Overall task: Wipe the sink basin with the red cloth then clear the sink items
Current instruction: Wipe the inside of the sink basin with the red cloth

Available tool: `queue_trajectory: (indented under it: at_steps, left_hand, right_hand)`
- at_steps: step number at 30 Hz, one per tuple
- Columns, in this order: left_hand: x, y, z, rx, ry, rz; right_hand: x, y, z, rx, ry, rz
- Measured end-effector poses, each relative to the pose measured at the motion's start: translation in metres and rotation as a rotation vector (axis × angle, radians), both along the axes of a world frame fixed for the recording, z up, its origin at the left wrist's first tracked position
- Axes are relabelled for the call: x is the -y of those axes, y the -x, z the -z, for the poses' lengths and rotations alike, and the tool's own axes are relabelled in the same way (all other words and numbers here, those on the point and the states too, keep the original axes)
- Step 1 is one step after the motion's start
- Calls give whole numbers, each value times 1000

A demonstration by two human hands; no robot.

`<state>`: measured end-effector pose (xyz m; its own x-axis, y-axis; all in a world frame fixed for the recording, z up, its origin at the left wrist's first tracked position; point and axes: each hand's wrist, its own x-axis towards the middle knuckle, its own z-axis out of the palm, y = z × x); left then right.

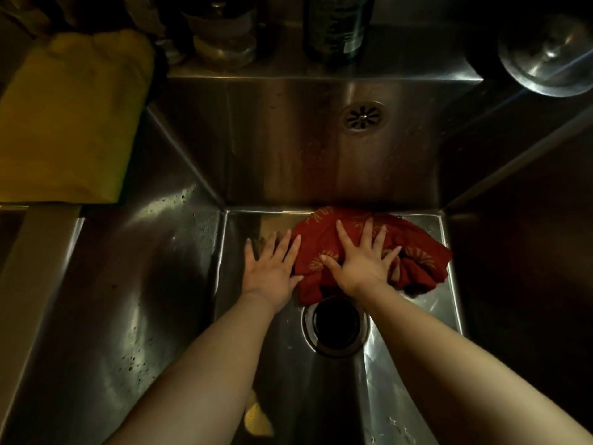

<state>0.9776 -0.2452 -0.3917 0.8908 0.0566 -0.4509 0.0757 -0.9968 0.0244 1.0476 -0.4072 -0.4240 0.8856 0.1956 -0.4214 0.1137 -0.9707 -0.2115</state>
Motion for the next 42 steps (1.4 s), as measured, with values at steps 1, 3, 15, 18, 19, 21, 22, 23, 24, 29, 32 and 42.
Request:
queue_trajectory:
  at_steps: [1, 3, 15, 18, 19, 21, 22, 23, 24, 29, 32, 42]
  left_hand:
    - [1, -6, 0, 4, -2, 9]
    - [1, -16, -2, 12, -1, 40]
    - [10, -14, -10, -82, 40, 65]
    - [13, -4, -12, -89, 44, 52]
    - [13, 0, -13, -84, 35, 53]
    - [12, 5, -15, -73, -16, 77]
    - [12, 7, -17, -67, -52, 90]
    - [12, 10, -18, -59, -83, 94]
    - [13, 12, -20, -46, -104, 83]
    - [32, 10, -25, 41, 29, -51]
    - [42, 2, -20, -4, 143, 40]
    - [45, -18, -4, -171, 167, 41]
  right_hand:
    - [2, -6, 0, 7, -1, -11]
    - [6, -14, 1, 21, -1, -29]
    - [15, -3, -17, 78, 25, -71]
    - [10, 6, -22, 83, 14, -53]
    - [8, 11, -23, 82, 10, -43]
    - [2, 21, -24, 86, -7, -25]
    - [0, 26, -23, 87, -25, -17]
    - [0, 30, -23, 82, -54, -6]
    - [1, 32, -24, 70, -98, 12]
    - [23, 27, -31, 168, -314, 149]
    - [33, 27, -29, 283, -33, 198]
    - [56, 20, -14, -5, 31, 37]
